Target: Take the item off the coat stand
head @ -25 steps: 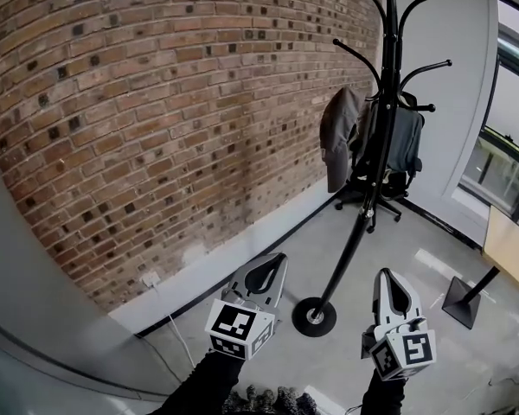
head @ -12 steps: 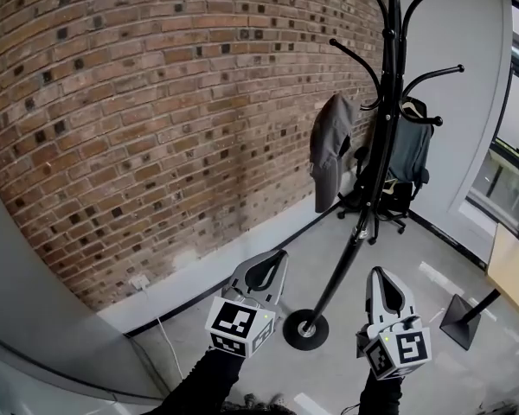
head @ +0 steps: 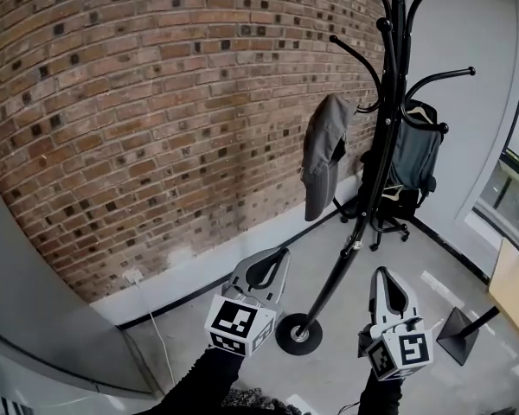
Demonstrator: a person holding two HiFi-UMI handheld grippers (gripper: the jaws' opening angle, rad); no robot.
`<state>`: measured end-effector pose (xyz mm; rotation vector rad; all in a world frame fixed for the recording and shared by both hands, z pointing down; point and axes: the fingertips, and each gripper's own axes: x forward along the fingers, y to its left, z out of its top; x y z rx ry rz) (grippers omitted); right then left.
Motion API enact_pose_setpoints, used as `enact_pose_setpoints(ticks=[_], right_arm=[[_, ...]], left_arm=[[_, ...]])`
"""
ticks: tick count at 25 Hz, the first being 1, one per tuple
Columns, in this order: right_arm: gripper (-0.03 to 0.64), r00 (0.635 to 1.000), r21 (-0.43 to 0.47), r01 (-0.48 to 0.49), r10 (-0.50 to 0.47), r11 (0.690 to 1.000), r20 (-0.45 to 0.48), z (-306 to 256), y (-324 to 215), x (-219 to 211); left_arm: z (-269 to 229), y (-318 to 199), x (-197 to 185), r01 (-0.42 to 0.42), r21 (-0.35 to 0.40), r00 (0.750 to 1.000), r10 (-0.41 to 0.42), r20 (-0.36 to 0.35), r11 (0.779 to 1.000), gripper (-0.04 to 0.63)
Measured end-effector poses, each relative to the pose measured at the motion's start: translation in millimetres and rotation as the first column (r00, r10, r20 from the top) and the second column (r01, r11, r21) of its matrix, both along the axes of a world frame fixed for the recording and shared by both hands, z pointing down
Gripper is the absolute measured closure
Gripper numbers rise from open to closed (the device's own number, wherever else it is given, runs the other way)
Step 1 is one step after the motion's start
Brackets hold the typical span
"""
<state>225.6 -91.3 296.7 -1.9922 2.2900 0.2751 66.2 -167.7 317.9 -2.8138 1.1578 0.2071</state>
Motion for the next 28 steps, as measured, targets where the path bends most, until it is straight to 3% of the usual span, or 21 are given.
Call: enact_pose_setpoints(ticks=[13, 21, 24, 26, 28], right_arm=[[0.609, 1.0, -0.003, -0.003, 0.003, 1.0, -0.003, 3, -52, 10], [0.609, 0.999, 0.016, -0.049, 0.049, 0.999, -0.021, -11, -92, 11], [0.609, 0.998, 0.02, -0.053, 0.053, 0.998, -0.022, -13, -103, 11], [0.609, 0.998, 0.019, -0.056, 0.056, 0.998, -0.022, -13, -109, 12], [0.609, 0.998, 0.016, -0.058, 0.058, 0.998, -0.021, -12, -113, 13]], left_arm=[[2, -56, 11, -0.017, 0.007, 1.0, 0.017, -0.006, 1.0, 0.588], [-29, -101, 15, -0.075, 0.081, 0.997, 0.076, -0.015, 0.994, 0.586], [-29, -108, 20, -0.087, 0.099, 0.996, 0.086, 0.013, 0.991, 0.584], [-20, -112, 27, -0.1, 0.097, 0.994, 0.096, 0.048, 0.99, 0.526], [-9, -115, 36, -0.125, 0.083, 0.99, 0.119, 0.075, 0.989, 0.408]])
